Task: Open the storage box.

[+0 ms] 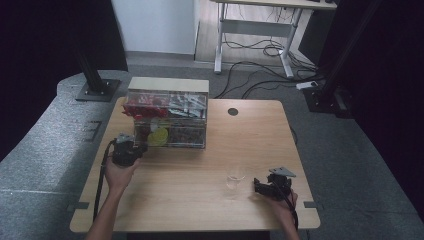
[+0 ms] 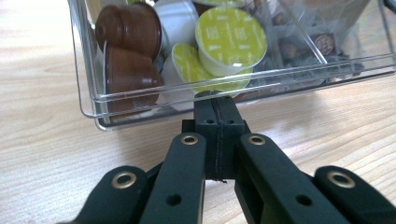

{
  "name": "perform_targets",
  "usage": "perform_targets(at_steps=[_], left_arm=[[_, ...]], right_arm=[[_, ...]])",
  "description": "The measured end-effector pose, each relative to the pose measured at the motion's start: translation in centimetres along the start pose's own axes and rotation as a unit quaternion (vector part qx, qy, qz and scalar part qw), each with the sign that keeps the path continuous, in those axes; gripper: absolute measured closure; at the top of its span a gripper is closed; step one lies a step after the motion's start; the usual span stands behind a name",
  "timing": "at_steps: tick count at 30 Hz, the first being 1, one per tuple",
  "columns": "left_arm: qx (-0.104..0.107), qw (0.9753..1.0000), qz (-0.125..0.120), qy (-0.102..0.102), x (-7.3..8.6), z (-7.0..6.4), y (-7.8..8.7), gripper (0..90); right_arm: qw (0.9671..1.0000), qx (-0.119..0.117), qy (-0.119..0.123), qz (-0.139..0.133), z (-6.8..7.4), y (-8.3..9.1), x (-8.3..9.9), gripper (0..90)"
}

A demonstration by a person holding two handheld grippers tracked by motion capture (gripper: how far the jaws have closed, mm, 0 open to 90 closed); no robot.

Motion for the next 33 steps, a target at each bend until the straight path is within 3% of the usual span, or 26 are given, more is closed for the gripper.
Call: perform_targets(at_steps=[33], left_arm=[[-0.001,0.9998,-0.017,-0.004,-2.9,0.2,1.3,90.0]], right_arm=[[1.0000,-0.001,0.000,0.000,0.0,0.0,0.0,12.9]])
Point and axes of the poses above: each handheld gripper's, and its own axes: y roughly backward along the jaws, x roughly out of its underside, z roughly to its left, the point moved 2 cm from there along -y, roughly forward along the jaws, and after that the axes turned 10 degrees about -y, right-handed, at the moved point
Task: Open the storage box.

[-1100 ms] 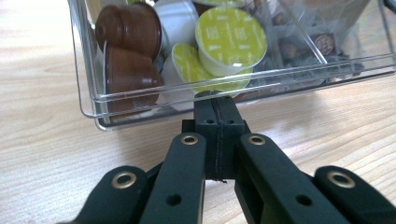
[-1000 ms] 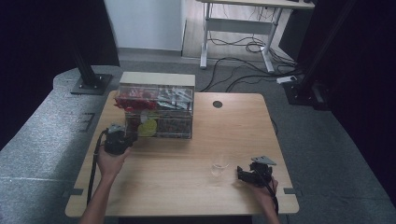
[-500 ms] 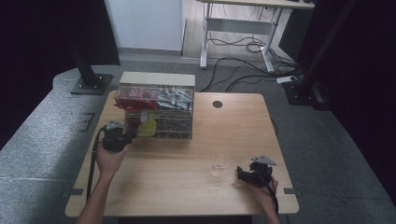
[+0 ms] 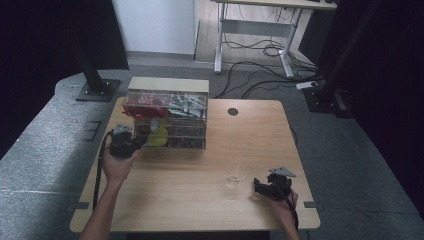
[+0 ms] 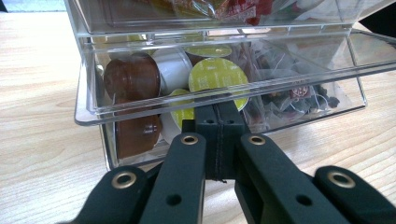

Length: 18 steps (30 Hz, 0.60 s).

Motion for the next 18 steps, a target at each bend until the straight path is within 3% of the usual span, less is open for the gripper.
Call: perform_targets(at_steps=[18], left_arm=[[-0.011,0.9999,-0.004,0.001,-1.9,0.6,-0.2,90.0]], right_arm=[[1.0000,0.000,-0.001,0.000,0.0,0.0,0.0,13.2]])
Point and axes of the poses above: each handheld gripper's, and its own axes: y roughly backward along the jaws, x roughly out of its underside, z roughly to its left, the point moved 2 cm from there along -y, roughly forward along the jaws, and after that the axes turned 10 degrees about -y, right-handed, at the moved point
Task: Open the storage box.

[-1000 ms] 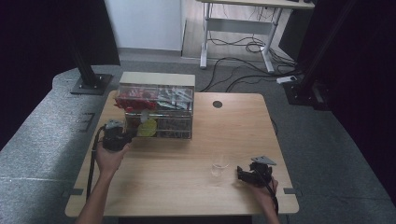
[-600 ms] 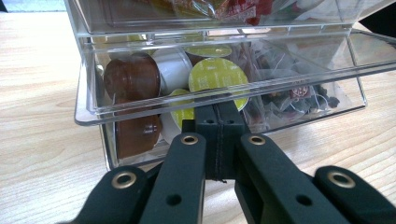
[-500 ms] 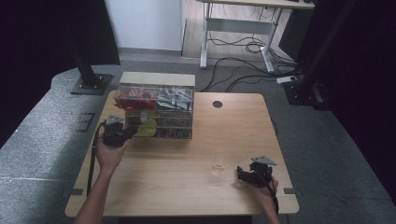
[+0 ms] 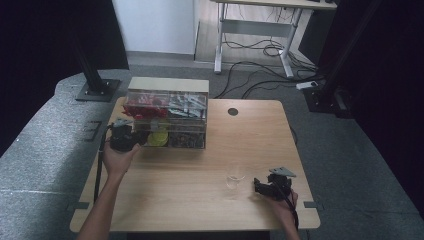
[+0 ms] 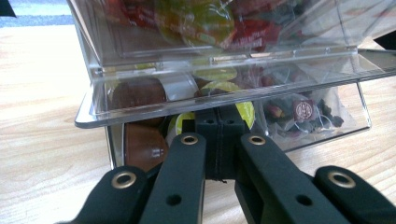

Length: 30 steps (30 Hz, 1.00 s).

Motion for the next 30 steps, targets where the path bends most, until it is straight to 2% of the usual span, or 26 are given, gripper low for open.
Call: perform_targets(at_steps=[23,30], left_arm=[[-0.002,1.0000,-0.006,0.000,-1.8,0.3,0.2,90.0],[0.000,1.0000,-0.004,0.004,-1.9,0.5,0.0,90.0]], right_arm=[[1.0000,0.000,0.000,0.000,0.0,0.0,0.0,13.3],[1.0000,0.001,-0.002,-0.002,0.0,0.0,0.0,14.5]])
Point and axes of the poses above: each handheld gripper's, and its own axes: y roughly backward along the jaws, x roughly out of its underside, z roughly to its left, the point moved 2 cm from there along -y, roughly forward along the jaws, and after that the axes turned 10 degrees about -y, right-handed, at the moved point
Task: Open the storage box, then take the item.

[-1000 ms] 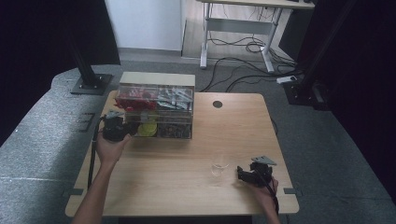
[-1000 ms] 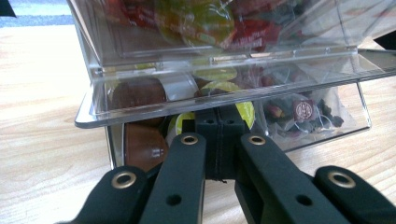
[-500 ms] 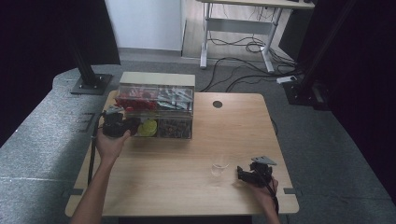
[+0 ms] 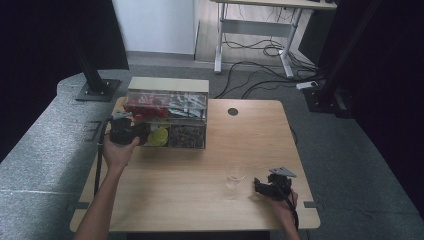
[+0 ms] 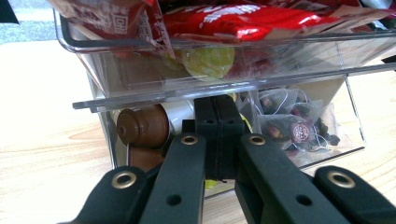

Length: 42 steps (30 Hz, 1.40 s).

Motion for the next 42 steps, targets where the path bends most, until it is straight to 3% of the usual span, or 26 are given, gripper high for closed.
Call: perform_targets(at_steps=[12,18,25,31,34,37,42], left_arm=[[-0.001,1.0000,0.005,-0.004,-0.4,-0.1,-0.2,90.0],[0.000,1.0000,0.007,-0.004,-0.4,-0.2,-0.4,90.0],[0.002,1.0000,0.008,-0.005,-0.4,-0.3,-0.6,90.0],[0.003,0.9999,0.011,-0.005,-0.5,-0.3,-0.6,90.0],[0.003,0.9999,0.012,-0.004,-0.5,-0.3,-0.6,90.0],[0.004,0.9999,0.013,-0.004,-0.5,-0.3,-0.5,90.0],[0.005,0.9999,0.014,-0.004,-0.5,-0.3,-0.5,90.0]], right_arm=[[0.9999,0.003,-0.008,-0.007,-0.2,0.2,0.0,20.3],[0.9998,-0.007,-0.020,-0.006,-0.4,0.4,-0.2,22.3],[0.9982,-0.025,-0.030,-0.046,0.0,2.5,-1.6,25.6],[0.9910,-0.074,-0.033,-0.107,1.8,6.2,-4.5,30.6],[0.9892,-0.090,-0.028,-0.112,2.8,6.9,-5.2,31.3],[0.9867,-0.116,-0.010,-0.114,4.9,7.5,-6.3,32.0],[0.9835,-0.137,0.006,-0.118,7.0,8.0,-7.4,33.2]])
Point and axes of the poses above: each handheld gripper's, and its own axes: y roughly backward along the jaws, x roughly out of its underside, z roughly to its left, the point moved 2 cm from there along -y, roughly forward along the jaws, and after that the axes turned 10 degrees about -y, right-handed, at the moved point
